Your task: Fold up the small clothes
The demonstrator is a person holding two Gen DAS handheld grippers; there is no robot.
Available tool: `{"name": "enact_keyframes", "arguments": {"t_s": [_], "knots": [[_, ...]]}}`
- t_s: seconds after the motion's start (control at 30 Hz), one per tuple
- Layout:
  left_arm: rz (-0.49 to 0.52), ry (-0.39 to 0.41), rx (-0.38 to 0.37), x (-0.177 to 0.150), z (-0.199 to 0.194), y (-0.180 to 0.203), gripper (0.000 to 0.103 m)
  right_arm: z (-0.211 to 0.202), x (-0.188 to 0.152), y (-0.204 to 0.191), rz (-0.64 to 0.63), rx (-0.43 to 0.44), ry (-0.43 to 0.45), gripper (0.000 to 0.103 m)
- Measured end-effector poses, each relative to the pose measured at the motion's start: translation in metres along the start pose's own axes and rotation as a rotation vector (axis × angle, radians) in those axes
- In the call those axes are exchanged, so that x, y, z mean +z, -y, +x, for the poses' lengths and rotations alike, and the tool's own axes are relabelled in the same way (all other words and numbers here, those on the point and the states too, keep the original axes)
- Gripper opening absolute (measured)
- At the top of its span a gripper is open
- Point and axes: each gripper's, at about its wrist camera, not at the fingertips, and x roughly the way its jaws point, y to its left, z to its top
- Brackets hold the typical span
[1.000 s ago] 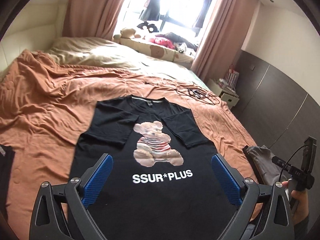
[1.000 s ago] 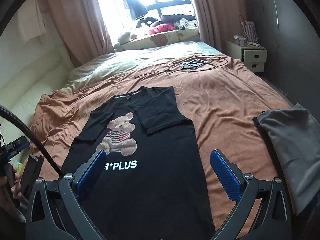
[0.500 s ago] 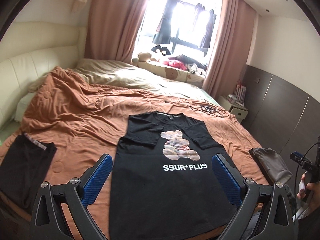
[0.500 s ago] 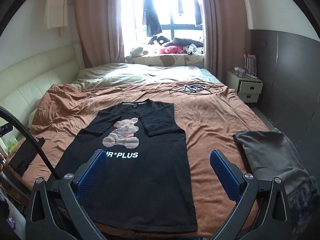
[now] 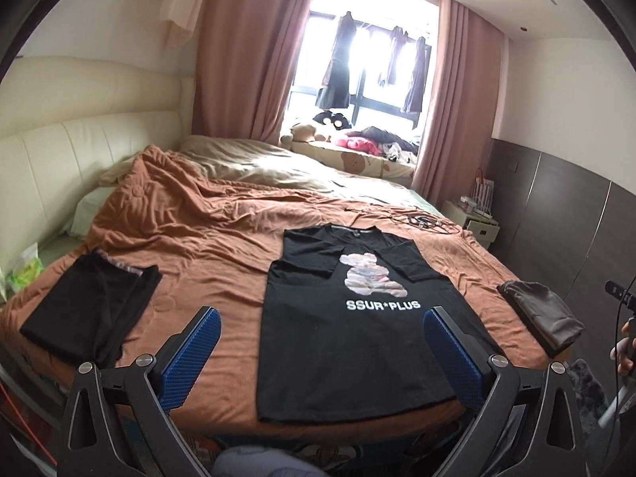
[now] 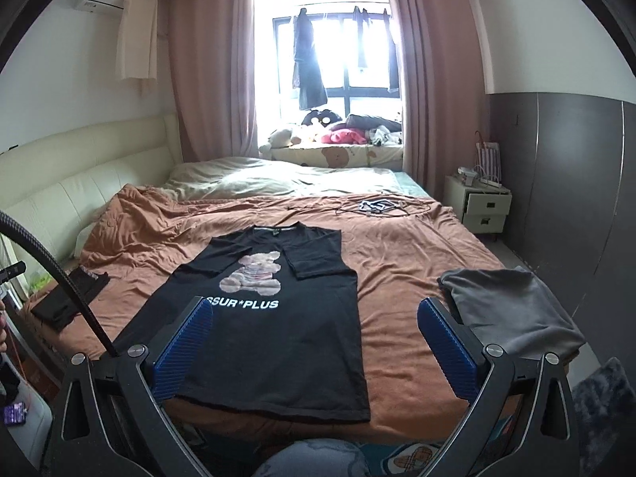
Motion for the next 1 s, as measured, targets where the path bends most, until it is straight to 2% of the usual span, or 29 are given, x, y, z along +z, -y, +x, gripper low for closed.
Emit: {"name": "enact_keyframes", "arguments": {"t_s": [0.33,0.57,0.8,1.0], "knots": [[-0.019,-0.033,-0.002,-0.052,-0.042,-0.022,0.102,-0.039,-0.018,0.023,0.054,0.013,-0.028,0.103],[-0.043,-0.068,-0.011,-0.086,-0.052,-0.038,0.102,-0.051,-0.034,0.030,0.087,0.030,-0.061,0.103],[-0.088,-0.084,0.000,-0.115,-0.054,-0.058,0.102,-0.044,-0.055,0.037,0.115,0.045,-0.091,0.103],[-0.131,-0.101,-0.002,-0.127,-0.045,-0.075,0.102,-0.030,-0.075,0.043,0.146,0.023,-0.112,0.103]]}}
